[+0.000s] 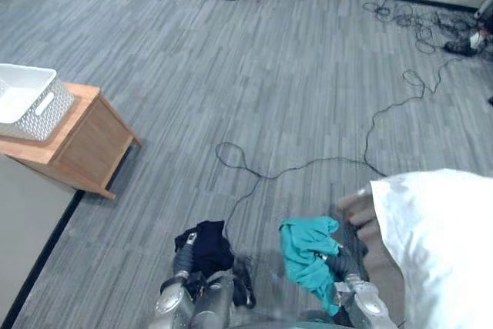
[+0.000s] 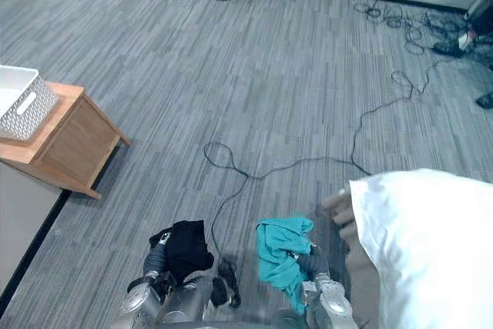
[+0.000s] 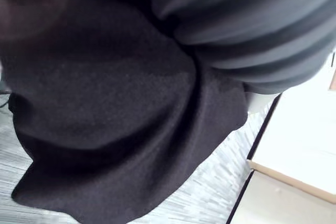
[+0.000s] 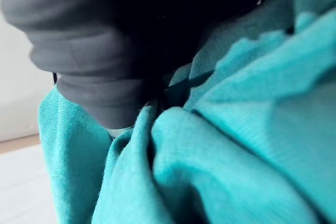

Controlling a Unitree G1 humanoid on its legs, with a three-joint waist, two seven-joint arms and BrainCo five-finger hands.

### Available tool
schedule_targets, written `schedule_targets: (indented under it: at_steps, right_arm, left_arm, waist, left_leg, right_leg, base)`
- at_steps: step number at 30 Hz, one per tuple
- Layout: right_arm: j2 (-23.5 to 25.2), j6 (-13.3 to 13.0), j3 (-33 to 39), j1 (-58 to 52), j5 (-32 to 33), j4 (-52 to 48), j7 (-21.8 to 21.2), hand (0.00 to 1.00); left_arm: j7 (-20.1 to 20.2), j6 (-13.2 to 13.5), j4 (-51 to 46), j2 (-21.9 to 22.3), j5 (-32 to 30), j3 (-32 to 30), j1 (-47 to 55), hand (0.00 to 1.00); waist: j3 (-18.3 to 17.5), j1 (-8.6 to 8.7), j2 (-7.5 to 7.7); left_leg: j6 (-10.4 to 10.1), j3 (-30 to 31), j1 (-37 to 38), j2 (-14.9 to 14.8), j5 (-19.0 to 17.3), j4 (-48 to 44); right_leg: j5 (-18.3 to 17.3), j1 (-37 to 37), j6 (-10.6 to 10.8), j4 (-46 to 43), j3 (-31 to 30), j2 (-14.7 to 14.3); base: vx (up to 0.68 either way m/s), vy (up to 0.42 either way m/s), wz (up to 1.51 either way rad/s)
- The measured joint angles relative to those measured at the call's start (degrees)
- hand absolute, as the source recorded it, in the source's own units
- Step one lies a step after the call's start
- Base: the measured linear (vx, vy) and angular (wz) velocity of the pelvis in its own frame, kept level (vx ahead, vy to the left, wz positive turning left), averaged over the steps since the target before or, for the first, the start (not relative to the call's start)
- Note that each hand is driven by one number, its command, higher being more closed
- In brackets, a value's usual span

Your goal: Tidy the bed and pick cloth on bed and put in laundry

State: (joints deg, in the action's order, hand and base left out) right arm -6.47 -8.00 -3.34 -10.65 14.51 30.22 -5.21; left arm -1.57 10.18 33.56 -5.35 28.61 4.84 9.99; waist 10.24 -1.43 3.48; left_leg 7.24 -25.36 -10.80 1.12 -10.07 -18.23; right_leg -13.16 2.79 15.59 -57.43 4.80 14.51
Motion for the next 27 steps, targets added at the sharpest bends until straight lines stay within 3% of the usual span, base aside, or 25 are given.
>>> schedule_targets:
  at_steps: [1,3,4,5,6,7,8,9,11,12,13,14,15,16,17,18,20,21,22,24,26,27]
  right_arm:
    - [0.1,0.0,-0.1,0.1,-0.2,0.0,-0.1,1.00]
    - [0.5,-0.2,0.1,-0.4,-0.6,-0.2,-0.1,1.00]
    - [0.5,-0.2,0.4,-1.7,-0.6,-0.6,0.1,1.00]
    - [0.4,0.0,0.7,-2.9,-0.7,-1.9,0.3,1.00]
    - [0.4,0.4,0.8,-5.2,-0.7,-3.7,0.4,1.00]
    - [0.7,0.7,0.8,-6.7,-0.7,-5.1,0.6,1.00]
    - [1.0,0.7,1.0,-7.3,-0.7,-5.9,0.6,1.00]
    - [1.6,0.6,1.3,-8.0,-0.7,-7.2,0.7,1.00]
    - [1.7,0.5,1.3,-8.5,-0.9,-7.5,-0.1,1.00]
    - [1.5,0.5,1.1,-8.6,-1.2,-8.4,-1.0,1.00]
    - [0.8,0.7,0.2,-8.5,-1.7,-9.0,-1.2,1.00]
    - [0.3,1.0,-0.3,-7.1,-1.8,-8.5,-1.2,1.00]
    - [-1.1,2.0,-0.7,-5.3,-1.9,-8.0,-1.1,1.00]
    - [-3.6,2.9,-1.3,-3.4,-2.5,-7.5,-1.3,1.00]
    - [-4.3,3.4,-1.3,-2.3,-3.2,-7.5,-1.4,1.00]
    - [-5.2,4.2,-0.9,0.4,-4.1,-7.2,-1.8,1.00]
    - [-5.1,4.2,-0.1,1.5,-4.2,-7.1,-2.2,1.00]
    - [-5.1,4.2,0.1,1.8,-4.5,-8.1,-2.5,1.00]
    - [-5.1,4.2,0.1,1.9,-4.6,-8.9,-2.4,1.00]
    - [-5.3,4.8,-0.1,2.1,-5.6,-11.3,-1.8,1.00]
    - [-5.8,6.1,-0.3,1.9,-5.7,-11.2,-0.6,1.00]
    - [-6.4,6.6,-1.2,1.2,-5.7,-10.9,-0.4,1.00]
  left_arm:
    - [0.0,0.0,0.0,-0.1,0.0,0.1,0.1,1.00]
    - [-0.7,0.0,0.0,-0.6,0.1,1.3,-0.1,1.00]
    - [-1.1,0.0,0.0,-0.8,0.6,2.3,-1.2,1.00]
    - [-1.0,0.0,0.1,-1.2,0.8,2.5,-1.8,1.00]
    - [-0.8,0.1,0.4,-1.0,1.3,3.1,-2.3,1.00]
    - [-0.1,0.2,1.1,-1.4,1.8,3.5,-2.2,1.00]
    - [0.5,0.2,1.8,-1.8,1.8,3.7,-2.2,1.00]
    - [1.6,0.3,3.1,-2.8,2.3,3.5,-2.2,1.00]
    - [1.6,0.5,2.8,-3.7,2.9,3.2,0.2,1.00]
    - [1.4,1.2,2.7,-3.9,3.5,1.4,2.4,1.00]
    - [1.0,1.3,2.9,-3.6,4.4,0.0,4.9,1.00]
    - [0.7,1.2,3.3,-3.1,4.8,-1.2,6.0,1.00]
    - [0.2,1.2,3.3,-2.2,5.7,-2.2,6.2,1.00]
    - [0.0,1.2,3.5,0.4,6.6,-2.7,6.6,1.00]
    - [0.0,1.0,3.6,1.6,6.7,-2.7,6.8,1.00]
    - [0.1,0.9,3.5,3.6,6.6,-2.7,7.1,1.00]
    - [0.2,0.9,2.8,4.1,6.5,-2.7,7.2,1.00]
    - [0.2,1.4,1.1,3.9,6.5,-2.7,7.2,1.00]
    - [0.1,1.6,0.2,3.9,6.5,-2.7,7.1,1.00]
    - [-0.3,2.3,-2.8,4.0,6.3,-2.7,6.9,1.00]
    - [-2.5,2.4,-4.6,4.0,4.3,-2.7,7.5,1.00]
    - [-3.9,2.2,-5.4,4.1,3.6,-2.8,7.7,1.00]
  waist:
    - [0.0,0.16,-0.17]
    - [0.5,0.71,-1.34]
    - [0.8,0.99,-1.96]
    - [1.2,1.63,-2.57]
    - [1.4,2.95,-2.96]
    - [1.5,3.87,-3.10]
    - [1.5,4.04,-2.92]
    - [2.0,3.99,-1.56]
    - [1.7,3.32,-0.82]
    - [1.0,2.90,-1.04]
    - [-0.5,2.51,-2.35]
    - [-0.5,2.29,-2.56]
    - [-0.6,2.48,-3.59]
    - [-0.7,1.31,-7.28]
    - [-0.5,0.48,-8.79]
    - [0.1,-0.55,-9.29]
    - [0.3,-0.67,-8.73]
    - [0.6,-1.14,-7.94]
    - [0.7,-1.18,-7.69]
    - [1.1,-1.16,-7.57]
    - [1.0,-1.55,-8.13]
    - [0.8,-3.26,-8.01]
  left_leg:
    - [-0.1,0.3,1.9,0.4,0.0,1.6]
    - [-0.4,2.7,7.9,1.0,-0.1,6.7]
    - [-1.3,5.3,10.7,1.0,-0.6,8.5]
    - [-1.9,7.6,12.0,0.8,-1.0,8.9]
    - [-2.5,10.9,13.7,0.3,-1.7,9.2]
    - [-2.9,13.5,15.3,-0.1,-2.3,9.1]
    - [-3.2,14.8,16.2,-0.2,-2.9,9.0]
    - [-5.3,17.7,18.7,-0.4,-5.4,7.8]
    - [-7.5,21.1,21.6,-2.8,-10.6,4.3]
    - [-8.0,23.6,23.5,-5.6,-14.5,1.9]
    - [-8.5,24.1,25.8,-8.1,-15.9,1.3]
    - [-7.8,24.6,23.6,-9.5,-16.2,-6.4]
    - [-5.7,24.7,18.9,-12.0,-14.0,-17.3]
    - [-3.8,24.6,14.4,-15.6,-7.4,-27.1]
    - [-4.7,24.9,12.4,-17.0,-1.5,-31.0]
    - [-8.9,27.2,8.3,-15.9,1.6,-35.3]
    - [-11.9,26.4,5.3,-11.6,-4.9,-32.8]
    - [-12.2,23.3,4.0,-7.1,-7.0,-24.1]
    - [-12.2,21.6,3.4,-5.7,-7.0,-19.7]
    - [-13.4,8.8,-1.0,-1.7,-5.8,-6.7]
    - [-13.0,0.2,-2.1,-2.8,-4.8,-3.0]
    - [-12.3,-3.3,-2.6,-3.7,-5.1,-1.4]
  right_leg:
    - [-0.2,1.5,-0.3,-2.1,0.3,-0.5]
    - [-2.8,7.5,-4.9,-2.5,4.8,-2.6]
    - [-4.8,11.7,-8.5,0.8,7.1,-3.7]
    - [-5.5,14.4,-9.8,5.5,8.3,-4.0]
    - [-4.1,17.4,-9.9,17.2,8.0,-4.2]
    - [0.4,18.6,-9.1,29.8,6.8,-4.1]
    - [3.0,19.0,-8.4,35.6,5.6,-3.3]
    - [6.7,20.2,-5.9,43.0,2.2,-1.7]
    - [8.0,20.2,-6.2,45.6,-1.5,-1.1]
    - [8.4,20.1,-6.0,43.7,-1.4,-1.3]
    - [8.6,19.7,-6.3,41.2,0.9,-2.7]
    - [13.0,19.4,-7.3,38.2,1.6,-3.2]
    - [16.6,19.2,-10.2,35.9,2.2,-4.7]
    - [14.1,18.0,-12.1,34.7,3.6,-7.2]
    - [13.1,16.7,-13.1,35.2,4.1,-8.5]
    - [11.8,12.3,-15.1,38.0,5.1,-9.1]
    - [11.5,6.3,-15.4,42.6,7.3,-8.3]
    - [11.1,0.9,-16.0,47.1,9.3,-8.1]
    - [10.9,-1.0,-16.2,48.7,10.3,-8.2]
    - [8.1,-8.3,-15.7,53.0,15.4,-9.9]
    - [4.9,-13.0,-14.4,54.3,19.1,-13.1]
    - [0.9,-15.8,-13.7,53.1,20.8,-14.8]
  base:
    - [0.43,0.128,-0.06]
    - [0.43,0.091,0.27]
    - [0.38,-0.025,0.75]
    - [0.48,-0.074,1.34]
    - [0.43,-0.101,1.56]
    - [0.48,-0.151,1.46]
    - [0.52,-0.224,1.42]
    - [0.66,-0.332,1.33]
    - [0.55,-0.336,1.18]
    - [0.73,-0.509,0.83]
    - [0.90,-0.607,0.90]
    - [0.75,-0.571,0.64]
    - [0.72,-0.553,0.39]
    - [0.69,-0.522,0.07]
    - [0.83,-0.488,-0.04]
    - [0.67,-0.356,0.11]
    - [0.60,-0.347,0.49]
    - [0.52,-0.316,0.65]
    - [0.56,-0.346,0.86]
    - [0.40,-0.246,1.09]
    - [0.36,-0.181,0.83]
    - [0.34,-0.134,0.44]
